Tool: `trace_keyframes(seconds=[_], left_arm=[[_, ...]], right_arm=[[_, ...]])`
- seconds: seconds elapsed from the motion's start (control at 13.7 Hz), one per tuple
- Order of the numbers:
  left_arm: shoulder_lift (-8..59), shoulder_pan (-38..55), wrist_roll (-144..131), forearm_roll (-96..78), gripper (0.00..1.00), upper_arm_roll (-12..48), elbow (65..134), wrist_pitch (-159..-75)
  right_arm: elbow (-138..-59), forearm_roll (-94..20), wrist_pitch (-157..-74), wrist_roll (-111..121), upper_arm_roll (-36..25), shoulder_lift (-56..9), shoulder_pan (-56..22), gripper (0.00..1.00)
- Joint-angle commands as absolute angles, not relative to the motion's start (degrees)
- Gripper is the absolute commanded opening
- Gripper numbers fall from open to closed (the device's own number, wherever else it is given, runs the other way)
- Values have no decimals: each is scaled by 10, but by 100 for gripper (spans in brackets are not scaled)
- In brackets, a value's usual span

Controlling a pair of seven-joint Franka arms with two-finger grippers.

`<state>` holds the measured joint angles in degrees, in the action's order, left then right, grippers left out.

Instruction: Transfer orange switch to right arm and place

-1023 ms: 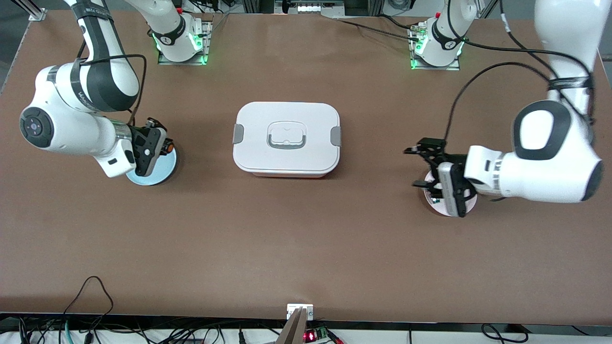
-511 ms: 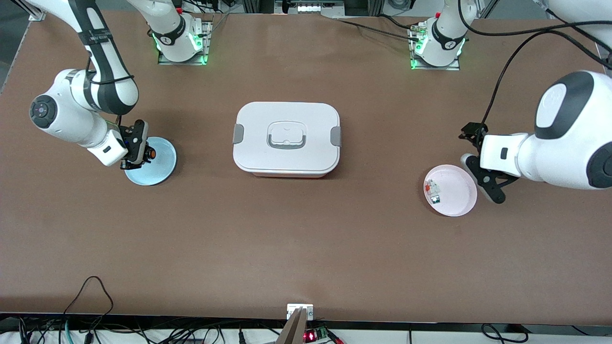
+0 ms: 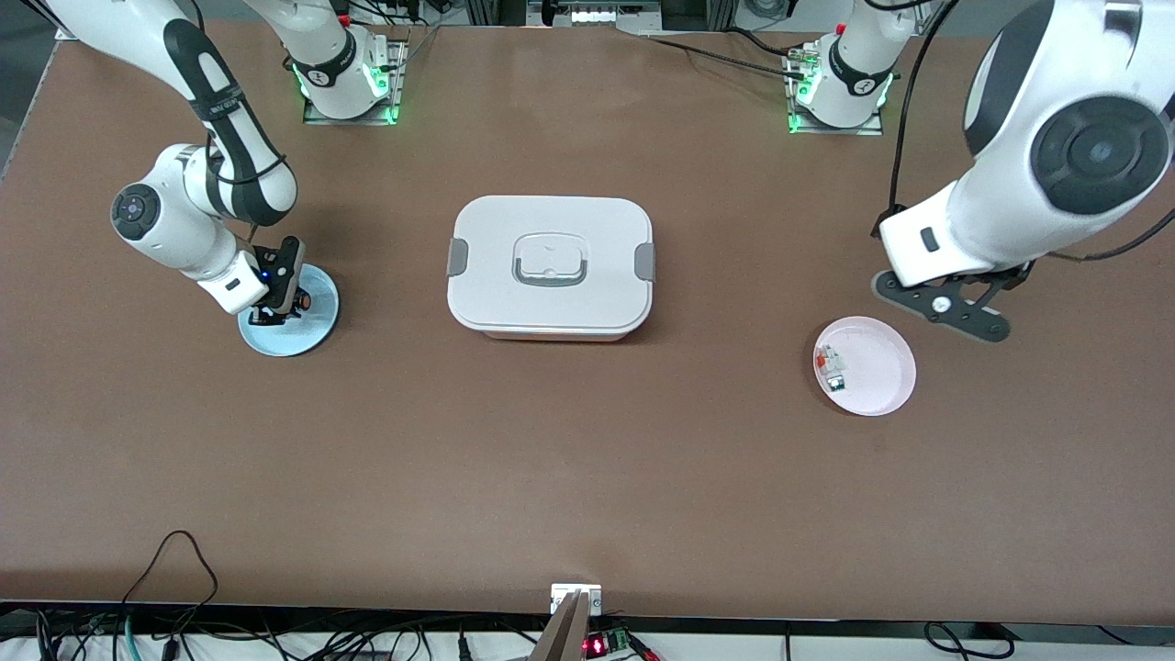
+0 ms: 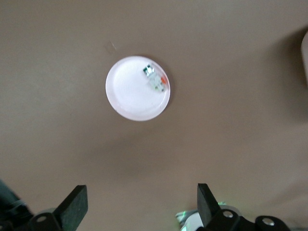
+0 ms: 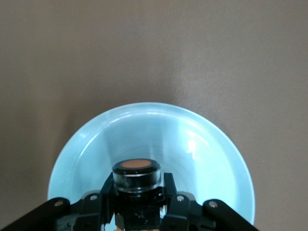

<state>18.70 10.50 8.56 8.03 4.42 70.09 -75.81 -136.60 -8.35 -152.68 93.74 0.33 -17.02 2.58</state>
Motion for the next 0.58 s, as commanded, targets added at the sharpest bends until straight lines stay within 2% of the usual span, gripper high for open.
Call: trace_keyframes(seconds=[0.0, 0.07, 0.15, 0.22, 0.37, 0.51], left_arm=[[82, 35, 69, -1, 100, 30, 873, -899], [47, 27, 69, 0, 100, 29, 924, -960], [11, 21, 67, 1, 100, 26, 976, -1006], [-11, 16, 68, 1, 100, 26, 1010, -1019], [-17, 16, 66, 4, 100, 21, 1014, -1007], [-8, 15, 48, 5, 100, 24, 993, -969]], right_arm=[[-1368, -76, -1541, 947, 11, -171, 40, 38], [-1368, -76, -1540, 947, 12, -171, 40, 49], [-1366, -76, -1540, 947, 12, -171, 40, 86], [-1364, -76, -1539, 947, 13, -170, 37, 100], [-1354, -81, -1535, 933, 15, -162, 35, 100], [-1326, -85, -1484, 869, 17, -145, 30, 100]])
